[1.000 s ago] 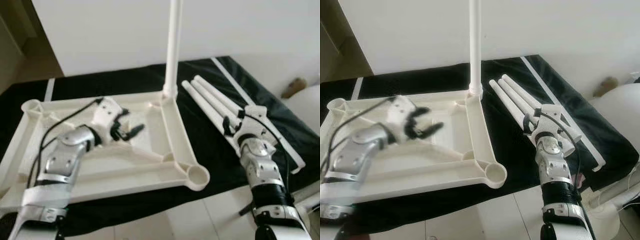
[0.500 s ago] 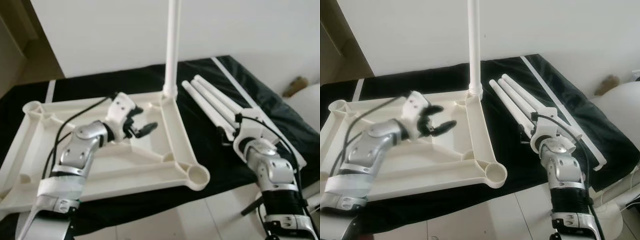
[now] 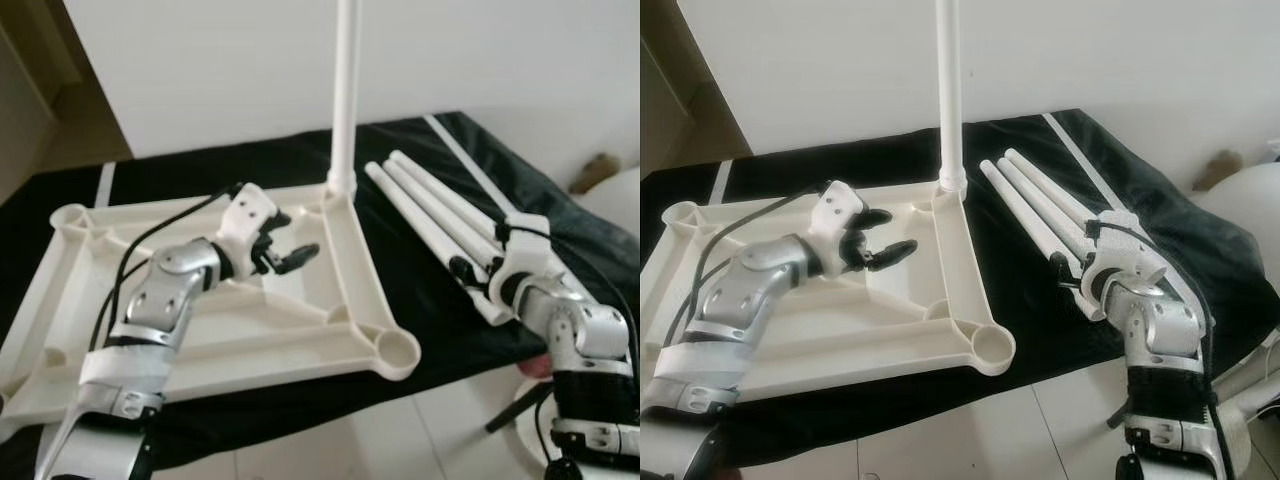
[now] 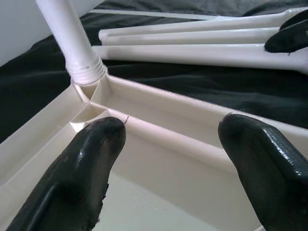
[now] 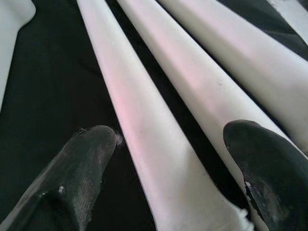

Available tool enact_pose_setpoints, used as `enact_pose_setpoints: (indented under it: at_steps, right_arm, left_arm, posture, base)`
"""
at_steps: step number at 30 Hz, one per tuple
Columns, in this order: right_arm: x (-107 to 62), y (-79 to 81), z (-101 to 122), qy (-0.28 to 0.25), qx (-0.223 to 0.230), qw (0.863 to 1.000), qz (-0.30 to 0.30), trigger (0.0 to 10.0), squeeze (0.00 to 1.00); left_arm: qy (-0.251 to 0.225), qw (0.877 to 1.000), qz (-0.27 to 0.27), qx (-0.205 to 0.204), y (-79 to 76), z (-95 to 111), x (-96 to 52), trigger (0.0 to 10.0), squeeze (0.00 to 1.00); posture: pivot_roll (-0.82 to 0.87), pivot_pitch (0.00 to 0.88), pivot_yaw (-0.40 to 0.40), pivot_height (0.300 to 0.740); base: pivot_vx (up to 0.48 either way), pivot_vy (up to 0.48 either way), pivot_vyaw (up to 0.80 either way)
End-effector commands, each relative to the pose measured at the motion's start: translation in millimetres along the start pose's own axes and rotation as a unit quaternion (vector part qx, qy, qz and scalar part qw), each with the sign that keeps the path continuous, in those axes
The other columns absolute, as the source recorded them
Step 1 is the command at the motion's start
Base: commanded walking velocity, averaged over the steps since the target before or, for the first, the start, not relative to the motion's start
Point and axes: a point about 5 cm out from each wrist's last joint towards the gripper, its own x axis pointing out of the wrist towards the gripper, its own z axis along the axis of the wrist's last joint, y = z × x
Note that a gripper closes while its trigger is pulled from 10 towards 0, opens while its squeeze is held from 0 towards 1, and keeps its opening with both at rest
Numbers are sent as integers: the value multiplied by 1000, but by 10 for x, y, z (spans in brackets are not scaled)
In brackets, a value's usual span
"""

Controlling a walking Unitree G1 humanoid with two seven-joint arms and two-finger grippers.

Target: Building children table

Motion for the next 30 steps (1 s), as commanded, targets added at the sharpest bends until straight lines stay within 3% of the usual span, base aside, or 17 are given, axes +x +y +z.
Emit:
enact_pose_setpoints:
  at_steps: [1, 8, 16, 22, 30]
  right_arm:
    - [61, -5, -25, 27, -6, 999, 17, 10000, 0]
    - [203, 15, -44, 57, -29, 997, 46, 10000, 0]
    - [336, 169, 77, 47, -64, 993, 93, 10000, 0]
    - [374, 180, 190, 29, -78, 992, 97, 10000, 0]
    - [417, 140, 140, 99, -56, 987, 113, 10000, 0]
  left_arm:
    - [1, 1000, 1, 6, -3, 14, 25, 10000, 0]
    - [-3, 1000, 0, 6, -8, 44, 31, 10000, 0]
    - [-13, 1000, -3, 8, -53, 92, 36, 10000, 0]
    - [-12, 1000, -3, 0, -105, 85, -15, 10000, 0]
    - [-1, 1000, -1, -11, -161, 34, -69, 10000, 0]
  posture:
    - [-100, 0, 60, 740]
    - [-91, 20, 51, 740]
    - [-52, 82, 23, 740]
    - [-32, 143, 12, 740]
    - [-27, 196, -1, 740]
  base:
    - [0, 0, 0]
    - [0, 0, 0]
    - [0, 0, 0]
    - [0, 0, 0]
    - [0, 0, 0]
